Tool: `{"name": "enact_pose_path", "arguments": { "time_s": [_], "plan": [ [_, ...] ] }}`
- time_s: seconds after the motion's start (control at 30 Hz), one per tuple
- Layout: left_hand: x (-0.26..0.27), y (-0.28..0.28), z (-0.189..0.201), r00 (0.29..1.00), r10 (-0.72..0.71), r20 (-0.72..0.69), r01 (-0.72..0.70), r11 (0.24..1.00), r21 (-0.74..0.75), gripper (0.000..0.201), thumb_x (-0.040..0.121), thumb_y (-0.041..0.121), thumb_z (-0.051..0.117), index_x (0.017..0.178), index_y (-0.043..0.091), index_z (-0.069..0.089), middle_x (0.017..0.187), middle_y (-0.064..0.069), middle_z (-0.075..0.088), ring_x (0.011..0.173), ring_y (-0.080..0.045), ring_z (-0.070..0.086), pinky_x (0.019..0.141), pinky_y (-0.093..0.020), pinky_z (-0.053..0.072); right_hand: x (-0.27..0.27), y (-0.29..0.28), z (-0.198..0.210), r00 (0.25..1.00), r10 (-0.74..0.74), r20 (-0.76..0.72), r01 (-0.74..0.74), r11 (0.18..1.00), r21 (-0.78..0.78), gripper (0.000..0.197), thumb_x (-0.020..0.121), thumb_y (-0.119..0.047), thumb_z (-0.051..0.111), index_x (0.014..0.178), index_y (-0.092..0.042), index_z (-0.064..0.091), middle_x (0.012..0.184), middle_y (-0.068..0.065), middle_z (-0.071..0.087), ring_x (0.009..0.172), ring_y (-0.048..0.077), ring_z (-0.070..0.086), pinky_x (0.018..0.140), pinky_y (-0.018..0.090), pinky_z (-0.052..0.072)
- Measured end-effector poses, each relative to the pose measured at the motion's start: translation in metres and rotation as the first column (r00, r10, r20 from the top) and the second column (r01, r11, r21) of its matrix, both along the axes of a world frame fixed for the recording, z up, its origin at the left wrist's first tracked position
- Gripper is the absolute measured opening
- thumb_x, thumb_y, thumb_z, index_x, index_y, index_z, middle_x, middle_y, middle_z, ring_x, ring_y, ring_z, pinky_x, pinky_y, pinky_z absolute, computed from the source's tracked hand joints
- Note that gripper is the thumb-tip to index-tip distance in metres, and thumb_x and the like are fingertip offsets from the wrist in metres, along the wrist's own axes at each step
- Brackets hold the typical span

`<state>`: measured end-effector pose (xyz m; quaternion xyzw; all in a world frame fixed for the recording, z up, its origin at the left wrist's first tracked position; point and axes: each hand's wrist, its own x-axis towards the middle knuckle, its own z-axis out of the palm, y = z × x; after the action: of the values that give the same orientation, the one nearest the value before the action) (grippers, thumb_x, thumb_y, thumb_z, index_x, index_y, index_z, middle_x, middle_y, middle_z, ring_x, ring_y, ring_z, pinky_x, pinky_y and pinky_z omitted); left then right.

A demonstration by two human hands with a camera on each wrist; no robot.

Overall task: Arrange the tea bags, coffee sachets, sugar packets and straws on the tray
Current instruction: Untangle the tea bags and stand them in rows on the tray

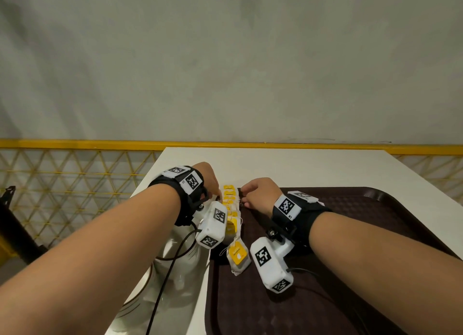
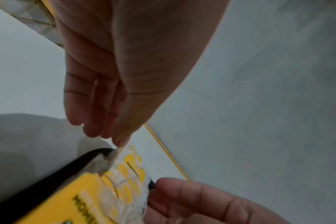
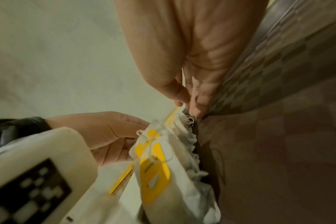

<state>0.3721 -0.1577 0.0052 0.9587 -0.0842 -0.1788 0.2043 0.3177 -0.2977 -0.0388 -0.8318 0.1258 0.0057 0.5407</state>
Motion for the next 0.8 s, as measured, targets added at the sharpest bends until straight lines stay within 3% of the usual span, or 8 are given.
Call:
{"name": "enact_pose_path", "arguments": {
  "time_s": [0.03,0.1,0.27,0.37,0.47,0.53,0.63,0.8],
  "plan": [
    [0.002,-0.001,0.0,1.0,0.008,0.006,-0.008,1.0,-0.008,0.017,0.087,0.01,0.064,0.103,0.004,0.066,0.094,-0.011,0.066,0.084,-0.023,0.064,0.072,-0.028,0.054,0.001,0.0,-0.001,1.0,0.006,-0.004,-0.006,1.0,-0.007,0.027,0.084,0.012,0.052,0.102,0.001,0.07,0.105,0.023,0.068,0.098,0.036,0.067,0.09,0.046,0.054],
    [0.006,-0.002,-0.001,1.0,0.005,0.003,-0.005,1.0,-0.011,0.023,0.087,0.008,0.063,0.11,0.002,0.067,0.093,-0.009,0.065,0.081,-0.021,0.062,0.076,-0.029,0.054,0.004,0.002,-0.003,0.999,0.053,-0.01,-0.053,0.998,-0.02,0.027,0.083,0.01,0.056,0.103,0.001,0.071,0.104,0.021,0.07,0.098,0.034,0.067,0.091,0.045,0.054],
    [0.009,-0.002,0.002,1.0,-0.004,-0.024,0.003,0.999,-0.037,0.029,0.085,0.005,0.066,0.114,0.0,0.066,0.106,-0.013,0.069,0.091,-0.023,0.066,0.089,-0.034,0.055,0.004,0.006,-0.001,0.997,0.082,0.002,-0.082,0.996,-0.031,0.017,0.084,0.002,0.06,0.093,-0.003,0.074,0.075,0.011,0.066,0.069,0.023,0.06,0.081,0.038,0.054],
    [0.009,-0.001,0.005,1.0,-0.006,-0.021,0.005,0.999,-0.049,0.028,0.086,0.003,0.063,0.114,0.0,0.065,0.101,-0.012,0.068,0.09,-0.024,0.066,0.089,-0.036,0.055,0.005,0.002,0.0,0.999,0.041,-0.025,-0.041,0.999,0.014,0.024,0.086,0.009,0.052,0.084,-0.006,0.07,0.087,0.016,0.065,0.081,0.027,0.063,0.085,0.041,0.056],
    [0.008,0.002,0.01,1.0,-0.008,0.001,0.008,1.0,-0.006,0.03,0.085,0.01,0.068,0.114,0.001,0.066,0.106,-0.014,0.069,0.099,-0.027,0.066,0.093,-0.038,0.052,0.004,-0.002,0.001,0.998,0.02,-0.061,-0.012,0.992,0.127,0.027,0.09,0.014,0.046,0.106,0.006,0.066,0.1,0.024,0.063,0.089,0.03,0.061,0.079,0.035,0.055],
    [0.006,0.005,0.011,1.0,-0.007,-0.021,0.007,1.0,0.026,0.031,0.083,0.013,0.071,0.111,-0.001,0.068,0.108,-0.016,0.069,0.102,-0.03,0.066,0.094,-0.041,0.052,0.002,-0.003,0.001,0.995,0.061,-0.076,-0.049,0.987,0.153,0.028,0.09,0.013,0.048,0.11,0.004,0.065,0.108,0.024,0.065,0.095,0.03,0.063,0.088,0.036,0.055],
    [0.005,0.007,0.011,0.997,-0.025,-0.073,0.029,0.998,0.052,0.029,0.083,0.012,0.071,0.108,-0.004,0.069,0.101,-0.017,0.07,0.087,-0.026,0.065,0.089,-0.036,0.054,0.0,-0.002,-0.001,0.995,0.065,-0.078,-0.053,0.989,0.141,0.026,0.09,0.01,0.05,0.108,0.002,0.066,0.102,0.02,0.065,0.093,0.029,0.064,0.091,0.039,0.054],
    [0.0,0.004,0.008,0.993,-0.074,-0.088,0.085,0.988,0.126,0.032,0.08,0.019,0.076,0.105,-0.001,0.071,0.102,-0.015,0.072,0.094,-0.028,0.069,0.089,-0.043,0.055,-0.006,-0.005,-0.001,0.996,0.043,-0.079,-0.031,0.988,0.151,0.026,0.093,0.011,0.045,0.11,0.008,0.064,0.097,0.02,0.061,0.089,0.026,0.061,0.081,0.032,0.056]
  ]
}}
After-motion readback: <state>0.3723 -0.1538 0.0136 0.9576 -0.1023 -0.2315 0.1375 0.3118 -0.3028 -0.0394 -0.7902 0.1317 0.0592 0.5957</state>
